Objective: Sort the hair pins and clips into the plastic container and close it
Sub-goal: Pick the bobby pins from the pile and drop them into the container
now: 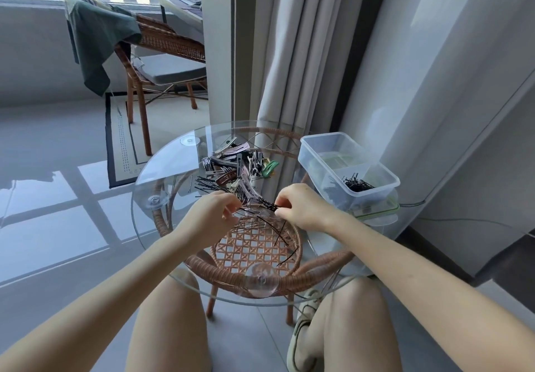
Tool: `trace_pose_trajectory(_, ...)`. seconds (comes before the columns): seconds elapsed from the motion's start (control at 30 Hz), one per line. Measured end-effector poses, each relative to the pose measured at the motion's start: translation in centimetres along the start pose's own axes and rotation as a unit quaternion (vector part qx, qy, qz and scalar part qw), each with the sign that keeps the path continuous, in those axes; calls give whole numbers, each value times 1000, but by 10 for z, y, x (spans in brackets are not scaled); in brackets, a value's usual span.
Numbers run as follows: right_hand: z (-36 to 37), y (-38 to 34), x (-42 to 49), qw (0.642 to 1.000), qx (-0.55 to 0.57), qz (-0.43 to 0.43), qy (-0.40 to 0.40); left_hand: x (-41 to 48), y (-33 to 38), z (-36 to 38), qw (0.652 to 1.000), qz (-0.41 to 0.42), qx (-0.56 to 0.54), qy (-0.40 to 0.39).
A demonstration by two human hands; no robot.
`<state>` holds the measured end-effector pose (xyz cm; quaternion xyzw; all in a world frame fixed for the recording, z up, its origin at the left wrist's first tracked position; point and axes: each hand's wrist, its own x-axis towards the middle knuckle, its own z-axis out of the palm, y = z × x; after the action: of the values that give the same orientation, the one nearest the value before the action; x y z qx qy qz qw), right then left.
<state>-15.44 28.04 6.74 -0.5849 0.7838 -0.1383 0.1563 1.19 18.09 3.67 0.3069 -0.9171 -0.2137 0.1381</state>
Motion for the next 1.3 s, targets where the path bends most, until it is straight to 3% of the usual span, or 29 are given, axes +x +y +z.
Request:
trace_pose_trajectory(0.33, -90, 29, -5, 996, 50, -48, 49, 5, 34, 19, 990, 35, 125, -64)
trace_pose_trajectory(0.47, -120, 61, -5, 998, 9, -31, 62, 5, 51, 30, 976, 52, 178, -112)
trace_pose_trajectory(0.6, -128, 104, -1, 994, -100, -2, 37, 10, 60, 40, 971, 51, 199, -122)
trace_pose_trajectory(0.83, -112, 142, 7, 994, -103, 9, -46, 20, 54, 35, 973, 67, 150, -161)
trace_pose_trajectory(1.03, -100, 146, 15, 992, -113, 30, -43, 32, 41, 25, 980, 88, 101, -149)
trace_pose_trajectory(1.17, -102, 120, 1, 981, -182, 4, 70, 38, 37, 26, 978, 75, 111, -159)
trace_pose_trajectory(1.23, -91, 91, -17, 986, -114, -54, 109, 39, 39, 29, 974, 77, 130, -171)
trace_pose_trajectory(1.3, -70, 60, -36, 991, -46, -105, 66, 37, 42, 31, 968, 86, 158, -176)
